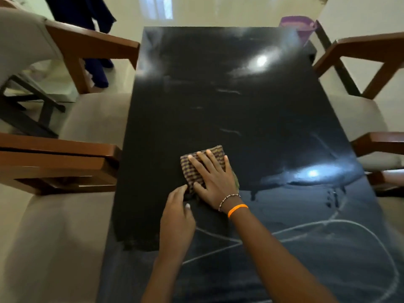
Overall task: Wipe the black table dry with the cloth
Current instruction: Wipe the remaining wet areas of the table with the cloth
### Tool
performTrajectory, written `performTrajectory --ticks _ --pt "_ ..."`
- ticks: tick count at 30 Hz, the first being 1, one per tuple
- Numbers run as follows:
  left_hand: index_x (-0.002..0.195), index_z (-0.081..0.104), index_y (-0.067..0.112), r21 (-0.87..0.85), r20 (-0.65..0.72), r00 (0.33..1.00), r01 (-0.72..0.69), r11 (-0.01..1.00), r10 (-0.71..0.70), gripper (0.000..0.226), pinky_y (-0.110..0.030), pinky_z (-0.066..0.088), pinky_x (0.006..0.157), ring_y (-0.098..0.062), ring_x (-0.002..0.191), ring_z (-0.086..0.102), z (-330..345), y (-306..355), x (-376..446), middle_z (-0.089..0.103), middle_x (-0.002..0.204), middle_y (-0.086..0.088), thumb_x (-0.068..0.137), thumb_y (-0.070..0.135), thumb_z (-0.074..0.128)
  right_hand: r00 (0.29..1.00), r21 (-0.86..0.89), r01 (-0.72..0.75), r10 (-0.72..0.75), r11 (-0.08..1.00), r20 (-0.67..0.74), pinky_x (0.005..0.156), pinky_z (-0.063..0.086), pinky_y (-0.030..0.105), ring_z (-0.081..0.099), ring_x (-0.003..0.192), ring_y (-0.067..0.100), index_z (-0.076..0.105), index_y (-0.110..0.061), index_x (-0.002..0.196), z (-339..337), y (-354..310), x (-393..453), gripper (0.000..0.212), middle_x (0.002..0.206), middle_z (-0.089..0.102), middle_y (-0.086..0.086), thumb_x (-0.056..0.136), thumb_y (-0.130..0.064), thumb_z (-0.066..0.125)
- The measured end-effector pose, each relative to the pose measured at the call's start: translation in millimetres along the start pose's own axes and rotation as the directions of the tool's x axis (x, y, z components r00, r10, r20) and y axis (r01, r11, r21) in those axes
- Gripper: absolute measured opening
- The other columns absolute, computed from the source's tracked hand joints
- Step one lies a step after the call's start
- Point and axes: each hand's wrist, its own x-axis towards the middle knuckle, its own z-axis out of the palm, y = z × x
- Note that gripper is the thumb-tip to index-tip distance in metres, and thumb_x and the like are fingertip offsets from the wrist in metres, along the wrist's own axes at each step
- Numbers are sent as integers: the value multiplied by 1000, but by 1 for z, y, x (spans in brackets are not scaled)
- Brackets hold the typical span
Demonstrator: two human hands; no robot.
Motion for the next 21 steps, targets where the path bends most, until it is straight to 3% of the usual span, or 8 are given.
performTrajectory --ticks 7,12,17,21 --pt "144 27 14 114 272 958 -128 985 93 60 -28 14 117 -12 142 17 88 63 -30 24 154 0 90 14 53 945 -31 -321 319 947 -68 114 6 57 6 147 16 18 -39 147 -52 176 -62 68 158 14 -8 85 -44 46" --pt "147 15 14 285 336 938 -185 941 83 70 -32 4 118 -17 145 6 126 84 -35 12 157 -2 90 20 55 846 5 -520 515 854 -135 115 10 58 6 147 19 19 -35 147 -79 268 -108 65 158 15 -4 89 -37 49" --pt "146 16 13 308 284 957 -146 940 56 67 -31 4 118 -16 145 6 129 84 -41 13 156 -1 91 20 53 738 36 -655 649 755 -186 113 4 62 2 147 24 17 -32 148 -74 267 -95 64 158 14 1 91 -43 44" --pt "146 18 12 263 130 992 -44 964 9 60 -30 2 117 -14 144 8 114 74 -40 17 155 -1 93 14 47 819 33 -551 548 834 -172 112 -1 64 0 147 27 15 -32 149 -54 217 -45 66 159 11 3 90 -44 44"
